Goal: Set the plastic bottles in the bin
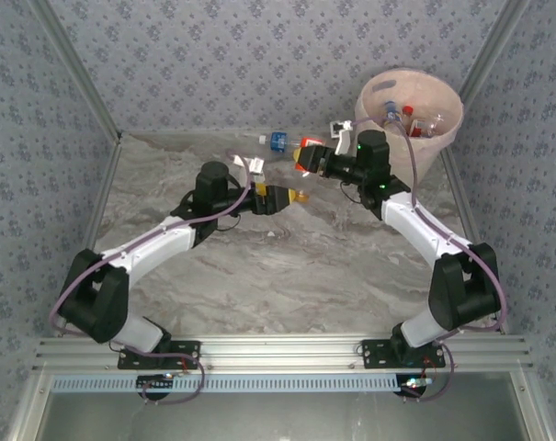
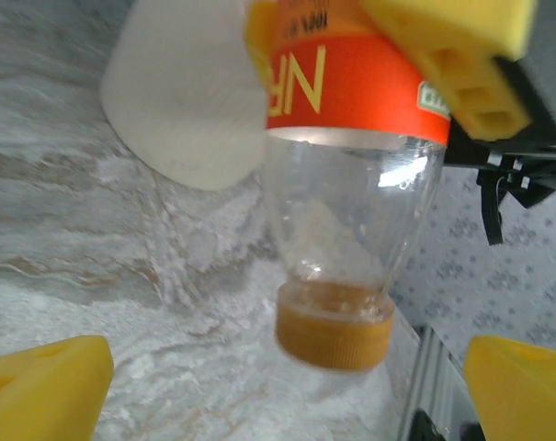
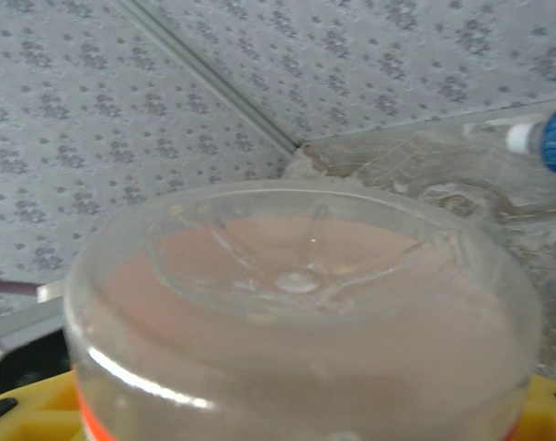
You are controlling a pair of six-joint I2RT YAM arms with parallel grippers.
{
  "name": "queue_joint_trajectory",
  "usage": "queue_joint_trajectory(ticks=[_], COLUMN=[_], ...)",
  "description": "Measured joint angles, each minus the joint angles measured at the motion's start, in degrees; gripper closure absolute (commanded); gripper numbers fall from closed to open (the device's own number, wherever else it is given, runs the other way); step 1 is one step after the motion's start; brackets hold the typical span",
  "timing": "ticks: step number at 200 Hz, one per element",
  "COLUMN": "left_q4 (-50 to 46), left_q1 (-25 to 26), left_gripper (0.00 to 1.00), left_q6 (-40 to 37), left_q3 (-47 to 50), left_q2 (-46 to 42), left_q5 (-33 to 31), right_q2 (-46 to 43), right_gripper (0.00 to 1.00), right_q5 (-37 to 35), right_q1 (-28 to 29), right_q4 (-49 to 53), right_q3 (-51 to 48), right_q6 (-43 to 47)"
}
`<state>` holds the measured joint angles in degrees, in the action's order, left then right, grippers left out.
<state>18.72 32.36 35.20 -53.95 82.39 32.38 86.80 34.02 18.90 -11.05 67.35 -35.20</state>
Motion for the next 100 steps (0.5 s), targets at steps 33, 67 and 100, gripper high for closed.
queue_joint_trajectory(ticks=[33, 67, 100], left_q4=[0.02, -1.55, -4.07], left_q1=[-1.25, -2.64, -4.72], left_gripper=[0.02, 0.02, 0.02], left_q6=[0.00, 0.28, 2.38], left_q3=[4.07, 5.86, 7.34], left_q2=[-7.82, -12.44, -13.68], left_q5=[-6.40, -14.73, -20.00], right_q2=[-2.01, -3.48, -3.52], right_gripper=[0.60, 0.62, 0.62], right_q5=[-2.16, -4.72, -7.30], right_q1=[-2.23, -4.79, -7.65], right_q4=[6.40, 10.49, 14.08], right_q3=[4.22, 8.68, 13.55], right_q6=[4.09, 7.32, 9.55])
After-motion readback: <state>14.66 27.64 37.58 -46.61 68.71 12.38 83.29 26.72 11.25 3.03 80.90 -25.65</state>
